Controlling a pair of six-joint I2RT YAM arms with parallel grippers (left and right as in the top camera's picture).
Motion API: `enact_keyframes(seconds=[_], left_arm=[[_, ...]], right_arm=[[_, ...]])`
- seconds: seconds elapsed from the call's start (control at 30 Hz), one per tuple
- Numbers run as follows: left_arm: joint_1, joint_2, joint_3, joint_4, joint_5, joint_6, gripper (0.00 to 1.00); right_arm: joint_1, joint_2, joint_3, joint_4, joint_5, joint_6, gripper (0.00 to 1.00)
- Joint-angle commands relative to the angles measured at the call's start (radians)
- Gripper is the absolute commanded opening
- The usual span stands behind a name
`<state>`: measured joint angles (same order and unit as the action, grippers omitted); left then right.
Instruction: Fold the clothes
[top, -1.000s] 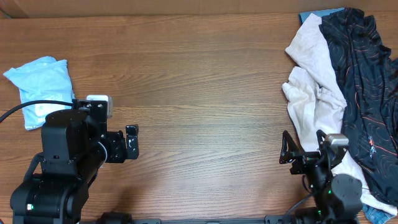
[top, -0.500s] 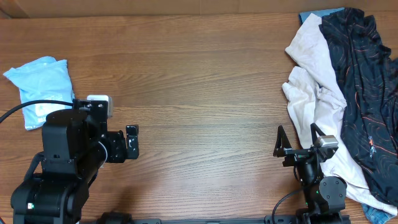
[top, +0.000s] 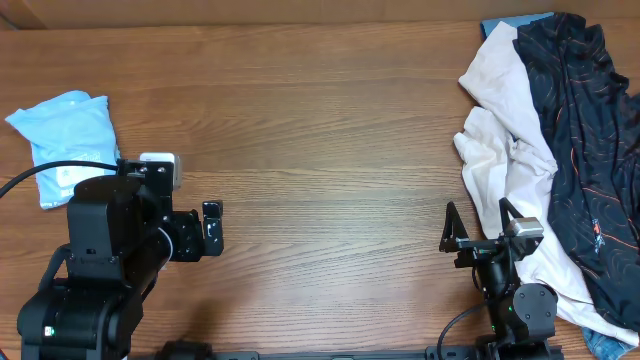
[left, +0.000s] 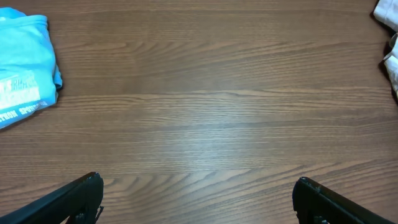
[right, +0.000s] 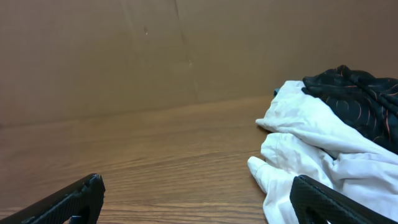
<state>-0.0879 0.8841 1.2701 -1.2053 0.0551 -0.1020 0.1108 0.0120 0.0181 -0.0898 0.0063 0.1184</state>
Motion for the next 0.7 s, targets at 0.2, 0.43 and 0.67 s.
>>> enact_keyframes(seconds=[0.2,0.43,0.67], left_arm=[[-0.004,-0.001,0.002,0.001,-0.01,-0.011,1.0],[-0.004,-0.014,0.002,-0.019,-0.016,-0.002,1.0],[-0.037,-0.145,-0.138,0.039,-0.037,0.026,1.0]], right_arm=[[-0.007,-0.009,-0.01,0.006,0.0,-0.007,1.0],[-0.007,-0.009,-0.01,0.006,0.0,-0.007,1.0],[-0.007,-0.009,-0.01,0.006,0.0,-0.007,1.0]])
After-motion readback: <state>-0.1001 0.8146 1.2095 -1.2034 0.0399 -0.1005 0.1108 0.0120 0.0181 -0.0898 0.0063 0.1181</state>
